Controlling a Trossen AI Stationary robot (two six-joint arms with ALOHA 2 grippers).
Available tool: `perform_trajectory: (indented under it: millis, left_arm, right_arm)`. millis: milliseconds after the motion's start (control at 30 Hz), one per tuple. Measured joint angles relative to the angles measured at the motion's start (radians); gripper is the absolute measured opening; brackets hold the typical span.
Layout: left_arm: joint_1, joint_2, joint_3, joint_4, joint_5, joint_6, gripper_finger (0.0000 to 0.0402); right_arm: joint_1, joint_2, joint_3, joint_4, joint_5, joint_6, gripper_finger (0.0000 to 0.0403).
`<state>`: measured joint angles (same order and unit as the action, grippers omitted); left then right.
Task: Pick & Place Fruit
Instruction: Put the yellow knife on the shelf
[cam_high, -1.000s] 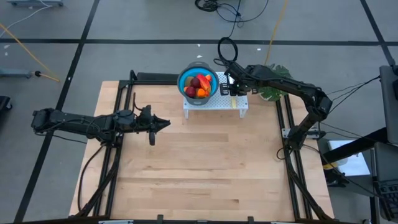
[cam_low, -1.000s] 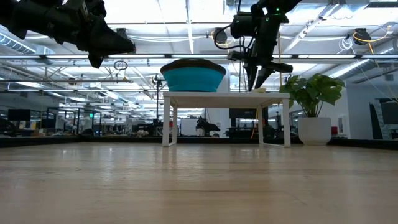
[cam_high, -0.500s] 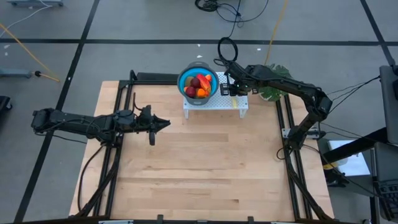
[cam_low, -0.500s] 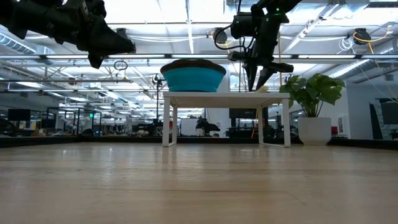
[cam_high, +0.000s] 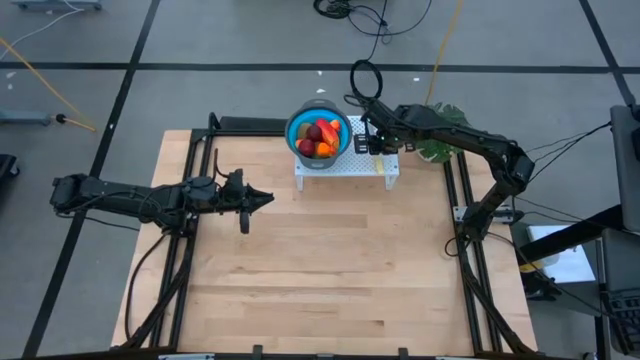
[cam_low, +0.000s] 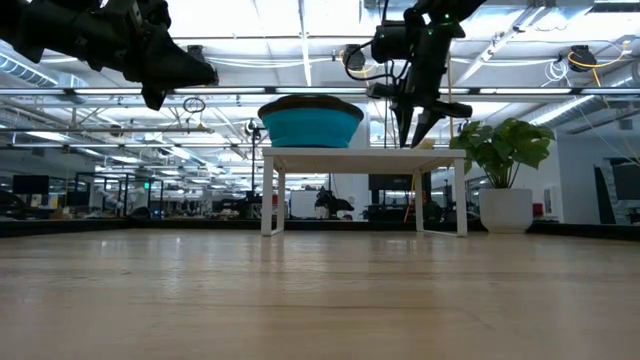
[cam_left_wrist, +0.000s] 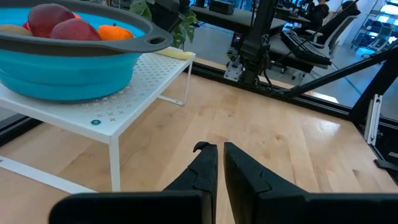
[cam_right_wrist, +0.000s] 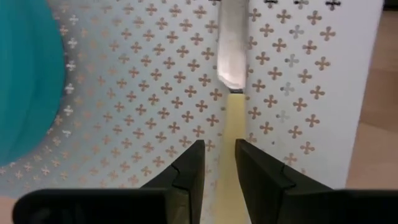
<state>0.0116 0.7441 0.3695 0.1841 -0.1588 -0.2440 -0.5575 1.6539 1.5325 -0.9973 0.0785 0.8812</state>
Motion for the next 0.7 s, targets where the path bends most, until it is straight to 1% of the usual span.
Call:
perform_trajectory:
  millis: [200, 367, 700]
  left_arm:
    - [0.0, 0.0, 0.0, 0.0, 0.0, 0.0, 0.0026]
    - [0.0, 0.0, 0.0, 0.0, 0.0, 0.006, 0.0026]
    - [0.0, 0.0, 0.0, 0.0, 0.0, 0.006, 0.0026]
  right_arm:
    - [0.002, -0.004, -0.031, 0.01, -0.007, 0.048, 0.0086]
    - [0.003, -0.006, -0.033, 0.05, -0.032, 0.05, 0.0086]
    - [0.003, -0.017, -0.035, 0.061, -0.033, 0.05, 0.0086]
